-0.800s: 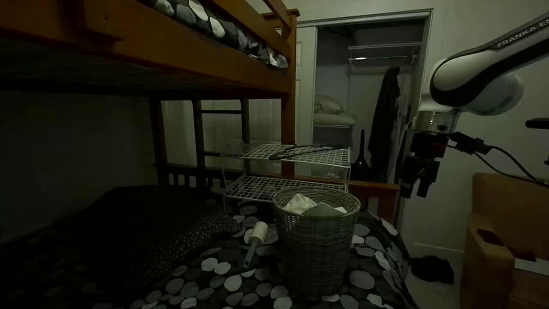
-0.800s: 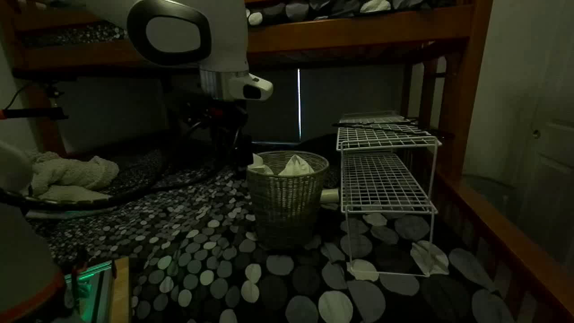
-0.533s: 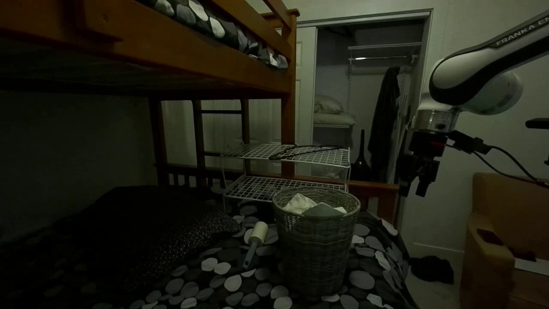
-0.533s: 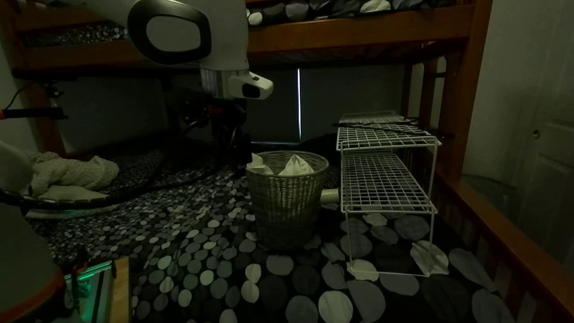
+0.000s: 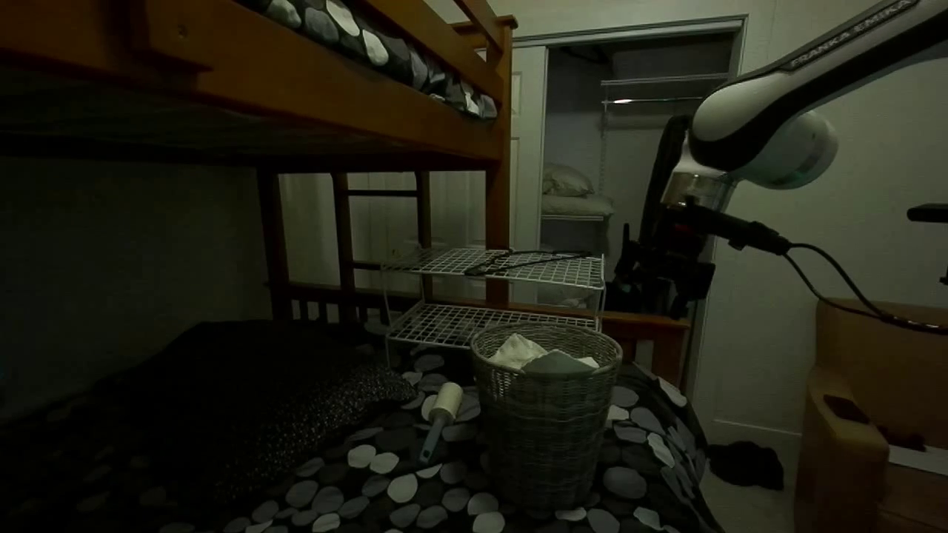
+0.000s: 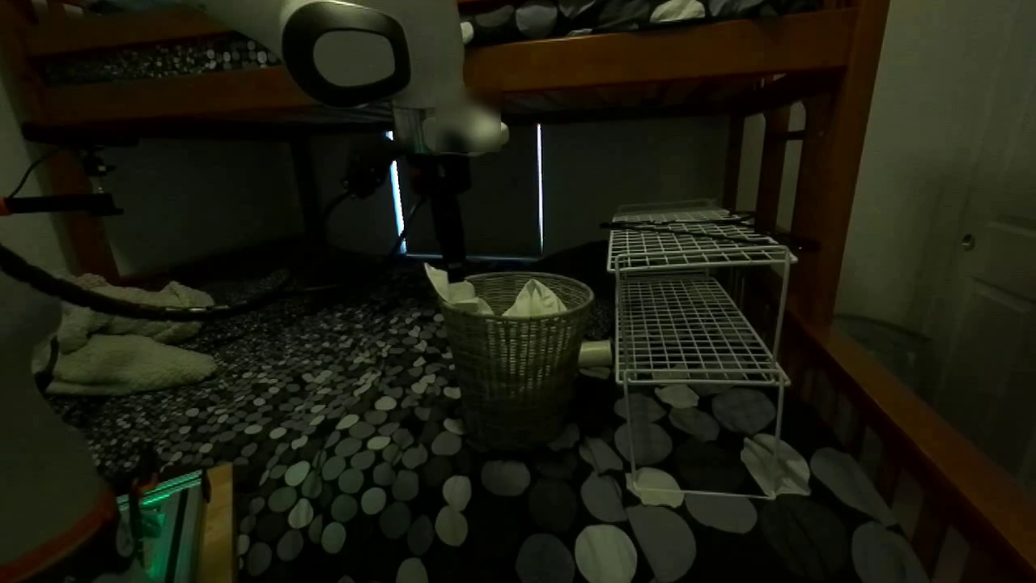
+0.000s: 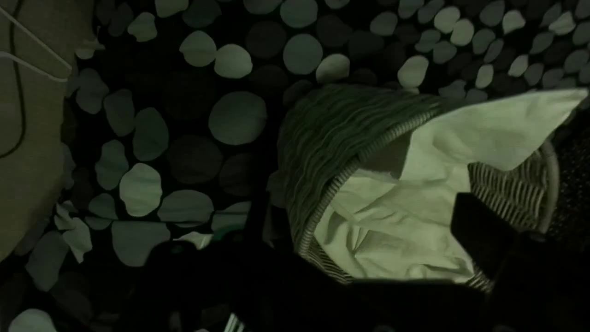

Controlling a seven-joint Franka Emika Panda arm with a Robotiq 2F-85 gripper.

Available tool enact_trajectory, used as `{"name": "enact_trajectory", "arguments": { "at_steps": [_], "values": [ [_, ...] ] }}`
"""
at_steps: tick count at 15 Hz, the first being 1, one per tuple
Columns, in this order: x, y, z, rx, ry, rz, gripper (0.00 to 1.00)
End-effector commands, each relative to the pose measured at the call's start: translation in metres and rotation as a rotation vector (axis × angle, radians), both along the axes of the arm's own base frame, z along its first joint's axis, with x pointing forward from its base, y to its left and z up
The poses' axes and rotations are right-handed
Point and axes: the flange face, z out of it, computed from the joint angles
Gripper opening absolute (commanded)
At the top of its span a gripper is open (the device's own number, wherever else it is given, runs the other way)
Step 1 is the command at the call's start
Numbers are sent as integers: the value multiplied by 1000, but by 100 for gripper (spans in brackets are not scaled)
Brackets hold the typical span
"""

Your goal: Move the basket backwards

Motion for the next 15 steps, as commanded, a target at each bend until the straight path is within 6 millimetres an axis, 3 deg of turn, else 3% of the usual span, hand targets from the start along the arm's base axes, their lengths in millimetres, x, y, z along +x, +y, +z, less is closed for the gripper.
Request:
{"name": "enact_trajectory", "arguments": {
  "at_steps": [1, 5, 7, 10, 15],
  "values": [
    [44, 4, -40, -52, 75, -165, 100],
    [69, 11, -95, -29, 209, -260, 100],
    [80, 16, -112, -23, 252, -272, 75],
    [91, 17, -126, -1, 260, -290, 50],
    [102, 20, -124, 8, 253, -297, 12]
  ]
}}
